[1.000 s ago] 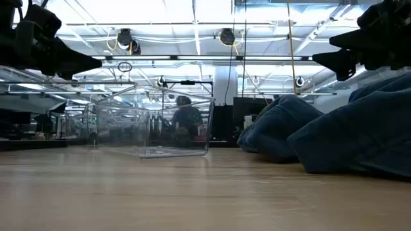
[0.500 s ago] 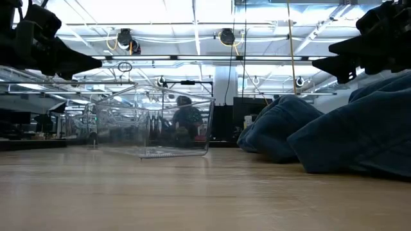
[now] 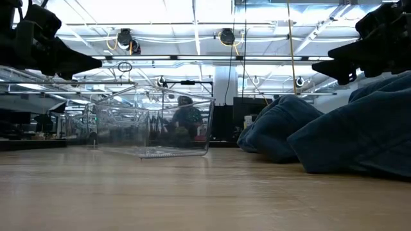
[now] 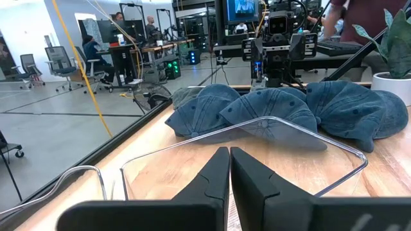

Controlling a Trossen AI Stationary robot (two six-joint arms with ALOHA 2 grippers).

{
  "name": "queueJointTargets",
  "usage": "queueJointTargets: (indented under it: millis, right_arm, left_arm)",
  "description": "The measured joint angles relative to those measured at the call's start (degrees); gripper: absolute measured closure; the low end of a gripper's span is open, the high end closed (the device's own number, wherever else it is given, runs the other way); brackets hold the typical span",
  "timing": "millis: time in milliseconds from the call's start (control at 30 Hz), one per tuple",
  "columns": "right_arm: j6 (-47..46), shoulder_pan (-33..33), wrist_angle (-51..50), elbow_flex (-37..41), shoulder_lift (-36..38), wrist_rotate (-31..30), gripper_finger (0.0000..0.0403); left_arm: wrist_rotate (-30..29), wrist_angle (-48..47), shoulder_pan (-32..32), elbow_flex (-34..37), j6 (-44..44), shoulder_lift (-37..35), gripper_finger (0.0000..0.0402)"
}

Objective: Pick & Place hat
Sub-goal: Put the top blue cap into the top transparent bin

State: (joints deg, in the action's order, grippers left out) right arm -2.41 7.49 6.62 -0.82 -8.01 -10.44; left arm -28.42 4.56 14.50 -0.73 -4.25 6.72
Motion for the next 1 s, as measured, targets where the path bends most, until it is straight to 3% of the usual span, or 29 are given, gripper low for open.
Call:
queueJointTargets:
  millis: [133, 533, 1000]
  right_arm:
    - [0.04, 0.00, 1.58, 0.00, -0.02, 0.04, 0.0120]
    - [-1.65, 0.00, 18.98, 0.00, 0.02, 0.06, 0.0120]
    - [-10.69, 0.00, 21.89, 0.00, 0.02, -0.07, 0.0119]
  left_arm:
    - [0.00, 0.00, -0.02, 0.00, 0.00, 0.00, 0.0380]
    - [0.00, 0.00, 0.00, 0.02, 0.02, 0.01, 0.0380]
    - [0.00, 0.00, -0.01, 0.02, 0.01, 0.02, 0.0380]
